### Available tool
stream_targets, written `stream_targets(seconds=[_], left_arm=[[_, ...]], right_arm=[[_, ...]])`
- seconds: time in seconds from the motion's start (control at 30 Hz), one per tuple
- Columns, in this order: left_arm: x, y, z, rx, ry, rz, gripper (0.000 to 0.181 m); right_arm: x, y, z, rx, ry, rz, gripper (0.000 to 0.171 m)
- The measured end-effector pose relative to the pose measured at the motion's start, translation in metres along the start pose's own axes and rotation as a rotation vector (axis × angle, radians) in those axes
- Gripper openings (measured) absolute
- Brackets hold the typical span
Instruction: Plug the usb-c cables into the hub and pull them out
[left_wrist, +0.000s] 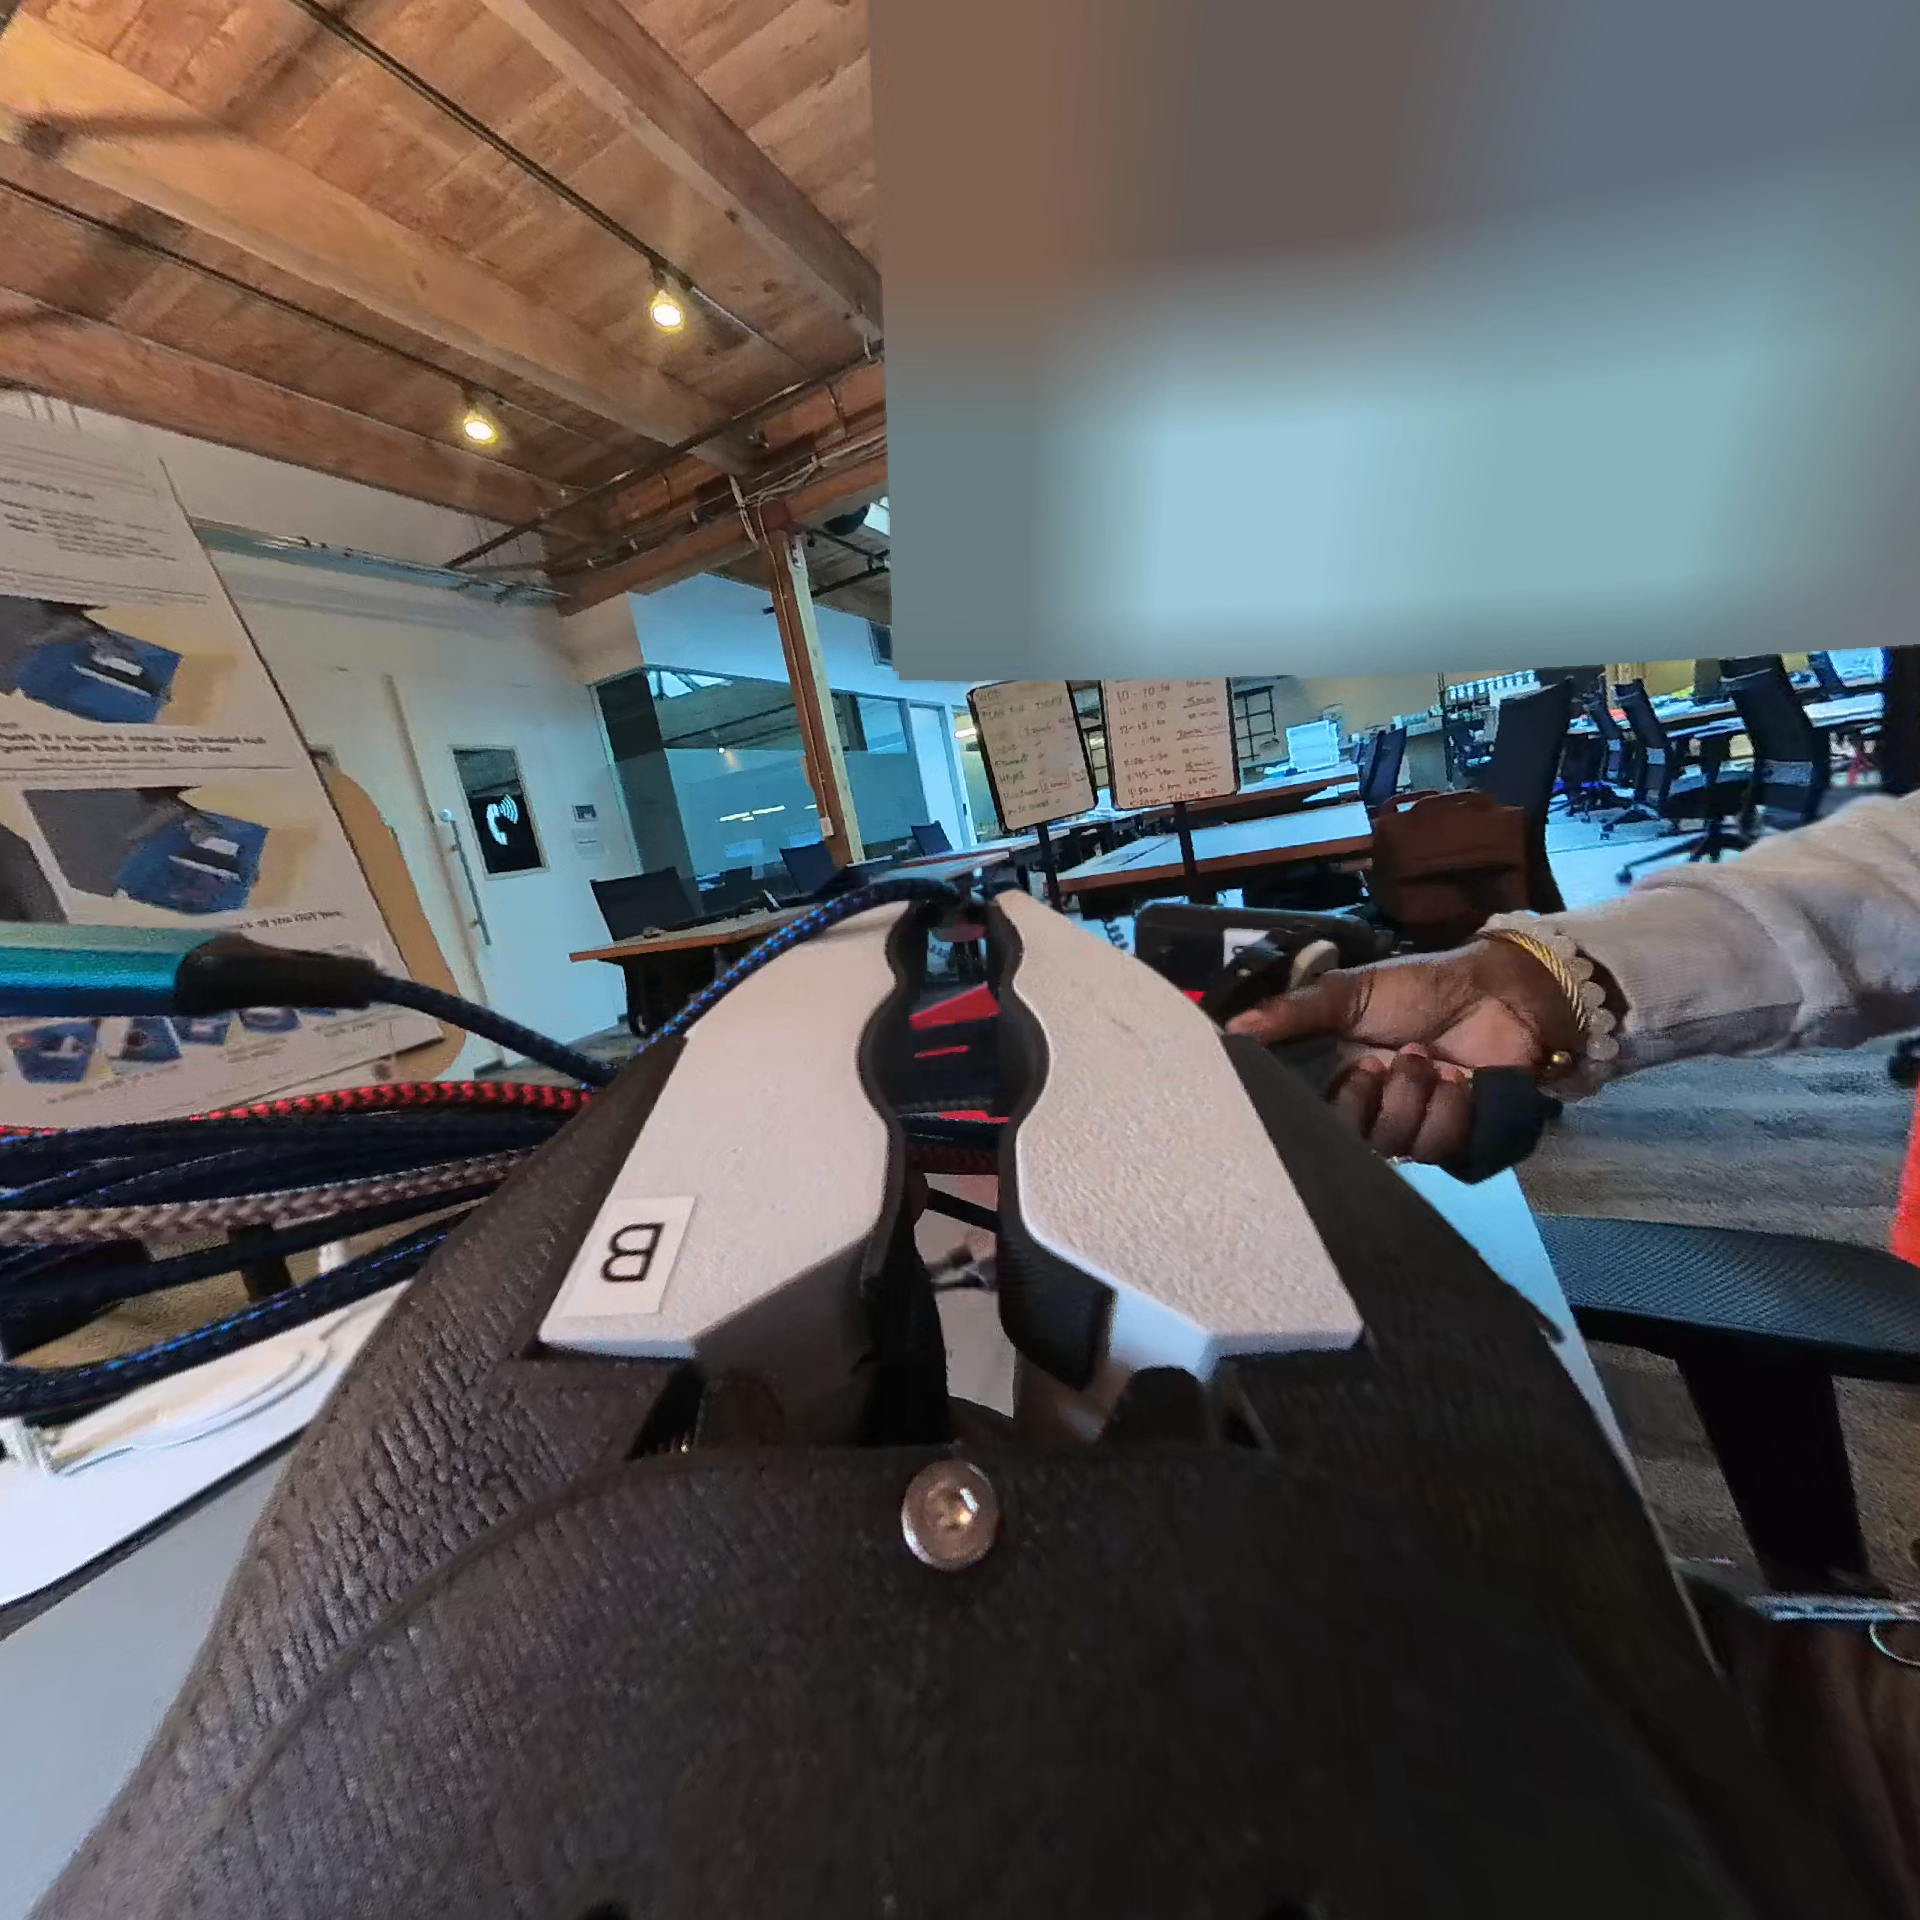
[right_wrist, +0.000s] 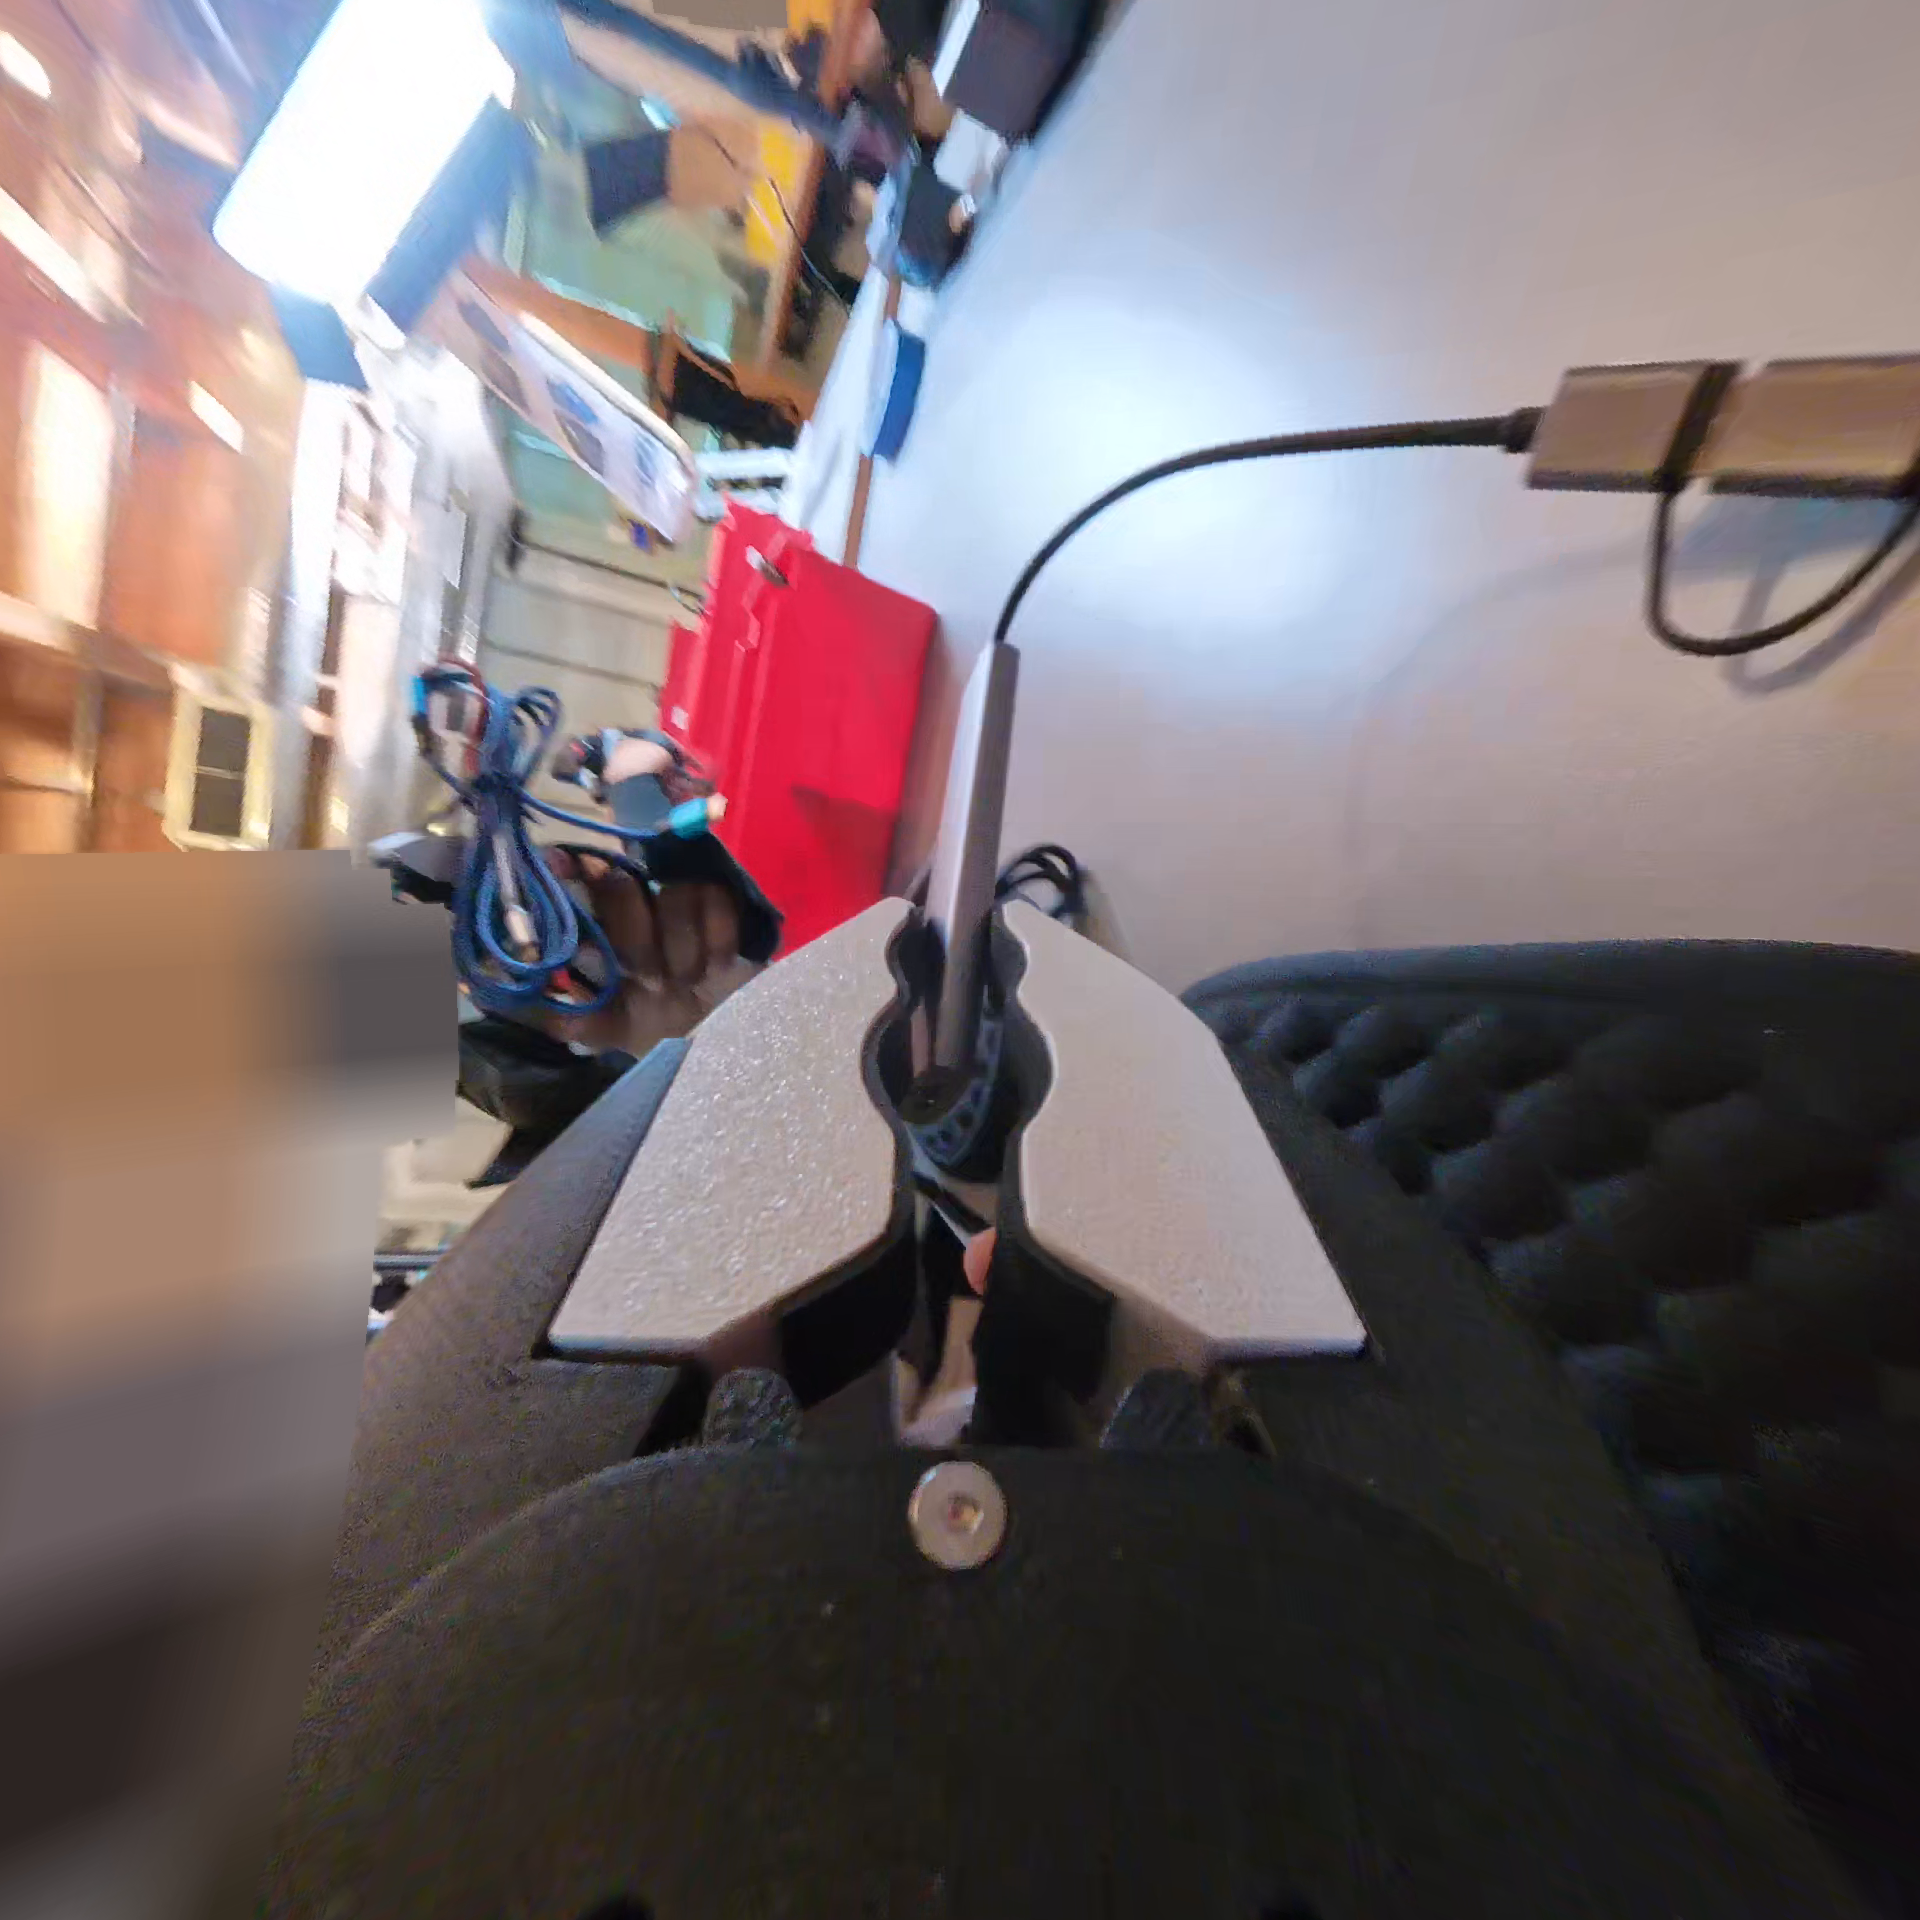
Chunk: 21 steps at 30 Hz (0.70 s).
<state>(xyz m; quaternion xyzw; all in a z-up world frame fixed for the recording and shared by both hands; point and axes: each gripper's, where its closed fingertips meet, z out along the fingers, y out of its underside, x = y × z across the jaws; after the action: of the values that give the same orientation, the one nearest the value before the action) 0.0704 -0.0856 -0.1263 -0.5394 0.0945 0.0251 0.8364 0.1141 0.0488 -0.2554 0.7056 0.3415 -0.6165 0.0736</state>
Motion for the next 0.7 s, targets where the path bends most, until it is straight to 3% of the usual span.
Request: stream_targets(seconds=[0.13,0.27,0.33,0.43,0.5,0.57,0.7], left_arm=[[0.013,0.007,0.009,-0.038,0.037,0.019,0.012],[0.014,0.007,0.01,-0.018,0.047,0.0,0.012],[0.012,0.008,0.009,-0.017,0.039,0.002,0.011],[0.011,0.008,0.009,-0.016,0.034,0.007,0.011],[0.011,0.008,0.008,-0.01,0.033,0.006,0.011],[0.01,0.008,0.008,-0.012,0.029,0.012,0.011],[0.009,0.004,0.007,0.0,0.024,0.021,0.011]], right_arm=[[0.015,0.015,0.001,-0.031,0.089,-0.134,0.011],[0.025,0.031,0.0,-0.067,0.098,-0.142,0.01],[0.024,0.032,-0.002,-0.044,0.138,-0.356,0.01],[0.029,0.028,-0.008,-0.027,0.381,-0.997,0.012],[0.032,0.036,-0.009,-0.027,0.458,-1.227,0.013],[0.037,0.04,-0.011,-0.047,0.516,-1.338,0.014],[0.05,0.058,-0.015,-0.164,0.527,-1.308,0.014]])
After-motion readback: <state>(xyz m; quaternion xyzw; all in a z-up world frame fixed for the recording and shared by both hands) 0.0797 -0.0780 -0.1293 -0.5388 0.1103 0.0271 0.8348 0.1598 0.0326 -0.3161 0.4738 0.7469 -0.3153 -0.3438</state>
